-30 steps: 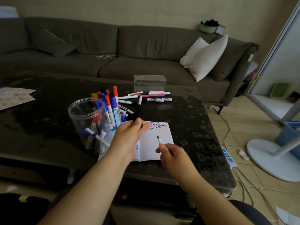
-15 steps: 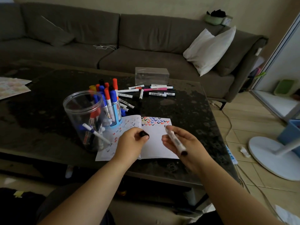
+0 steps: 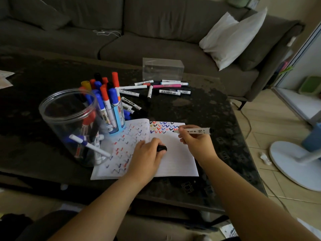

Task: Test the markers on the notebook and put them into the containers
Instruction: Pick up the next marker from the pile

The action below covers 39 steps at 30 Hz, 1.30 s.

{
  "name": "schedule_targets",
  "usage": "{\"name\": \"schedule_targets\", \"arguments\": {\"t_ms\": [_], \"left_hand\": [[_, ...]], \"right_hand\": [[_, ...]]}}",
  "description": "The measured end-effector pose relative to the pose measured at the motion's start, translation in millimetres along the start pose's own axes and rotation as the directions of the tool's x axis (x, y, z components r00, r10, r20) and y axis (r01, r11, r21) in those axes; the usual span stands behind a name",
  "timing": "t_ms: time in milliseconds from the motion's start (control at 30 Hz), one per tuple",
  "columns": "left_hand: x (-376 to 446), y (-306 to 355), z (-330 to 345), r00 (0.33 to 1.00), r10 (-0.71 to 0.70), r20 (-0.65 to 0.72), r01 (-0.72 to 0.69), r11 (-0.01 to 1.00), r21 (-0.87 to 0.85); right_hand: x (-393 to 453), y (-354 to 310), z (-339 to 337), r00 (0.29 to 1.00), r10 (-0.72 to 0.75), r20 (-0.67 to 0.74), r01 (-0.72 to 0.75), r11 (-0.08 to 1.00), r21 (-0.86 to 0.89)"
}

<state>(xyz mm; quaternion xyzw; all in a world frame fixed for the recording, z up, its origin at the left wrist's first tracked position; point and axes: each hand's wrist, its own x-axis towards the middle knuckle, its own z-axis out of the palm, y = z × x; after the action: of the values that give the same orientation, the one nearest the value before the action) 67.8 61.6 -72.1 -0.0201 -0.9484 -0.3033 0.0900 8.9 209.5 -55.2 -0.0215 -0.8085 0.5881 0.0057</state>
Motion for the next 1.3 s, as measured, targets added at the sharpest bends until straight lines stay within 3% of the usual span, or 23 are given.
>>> {"name": "schedule_targets", "arguments": {"t_ms": [267, 600, 933, 1300], "left_hand": [[1.9, -11.1, 7.8, 0.998, 0.005, -0.056, -0.006, 1.0, -0.017], [4.6, -15.0, 12.1, 0.995, 0.028, -0.096, -0.031, 0.999, -0.038], [2.8, -13.0, 10.8, 0.994, 0.022, -0.105, -0.026, 0.999, -0.038], [4.0, -15.1, 11.5, 0.996, -0.01, -0.088, 0.005, 0.998, -0.056]], "right_hand": [[34.2, 21.5, 11.7, 0.996, -0.013, -0.083, 0.01, 0.999, -0.036], [39.5, 29.9, 18.9, 0.997, -0.069, -0.03, 0.064, 0.99, -0.129], [38.8, 27.4, 20.1, 0.999, -0.036, -0.027, 0.029, 0.979, -0.2], [36.2, 25.0, 13.6, 0.993, 0.015, -0.113, -0.021, 0.998, -0.058]]}}
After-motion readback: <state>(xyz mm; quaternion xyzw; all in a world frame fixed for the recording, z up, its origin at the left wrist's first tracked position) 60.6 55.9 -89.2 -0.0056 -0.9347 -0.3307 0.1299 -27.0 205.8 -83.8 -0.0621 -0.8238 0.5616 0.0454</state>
